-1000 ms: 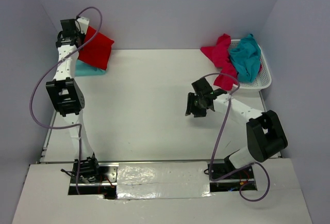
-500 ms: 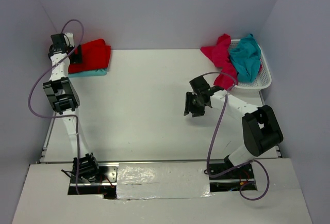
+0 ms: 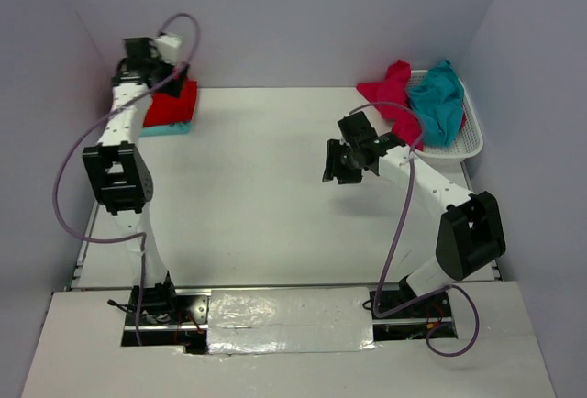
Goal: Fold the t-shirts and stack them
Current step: Put the neatly folded tshirt into the corner of the board with the left arm
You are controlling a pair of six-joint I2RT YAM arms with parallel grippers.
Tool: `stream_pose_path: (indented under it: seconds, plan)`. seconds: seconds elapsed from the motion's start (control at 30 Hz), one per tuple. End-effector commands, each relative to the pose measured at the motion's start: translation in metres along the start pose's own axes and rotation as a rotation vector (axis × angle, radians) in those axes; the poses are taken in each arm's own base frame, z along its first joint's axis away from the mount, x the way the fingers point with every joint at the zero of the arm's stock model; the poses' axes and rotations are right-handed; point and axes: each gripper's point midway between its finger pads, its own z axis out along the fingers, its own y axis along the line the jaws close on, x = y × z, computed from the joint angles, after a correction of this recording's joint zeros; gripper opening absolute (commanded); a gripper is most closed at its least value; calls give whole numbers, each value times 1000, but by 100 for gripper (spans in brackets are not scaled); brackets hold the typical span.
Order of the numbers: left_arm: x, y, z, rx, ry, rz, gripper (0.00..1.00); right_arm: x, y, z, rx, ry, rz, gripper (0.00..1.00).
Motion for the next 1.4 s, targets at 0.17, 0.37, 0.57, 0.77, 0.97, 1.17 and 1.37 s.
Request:
stream_pose_path:
  seconds: [0.17, 0.37, 0.57, 0.77, 0.97, 1.17, 1.37]
  plan:
    - [68, -61, 56, -76, 315, 177, 100, -25, -2, -34, 3, -64, -50, 56]
    - [73, -54, 40, -185, 285, 189, 99, -23, -10, -38, 12, -64, -50, 56]
    - [71, -73, 41, -158, 272, 238, 99, -14, -11, -28, -9, -47, -32, 55]
    - [79, -80, 48, -135, 280, 217, 96, -12, -13, -26, 0, -39, -31, 55]
    - [36, -72, 11, -105, 185, 167, 99, -11, -14, -22, 6, -26, -33, 55]
    - [51, -52, 9, -51, 207, 136, 99, -8, -15, -22, 0, -34, -27, 55]
    - [77, -61, 28, 30, 263, 126, 97, -2, -18, -17, 3, -19, -33, 55]
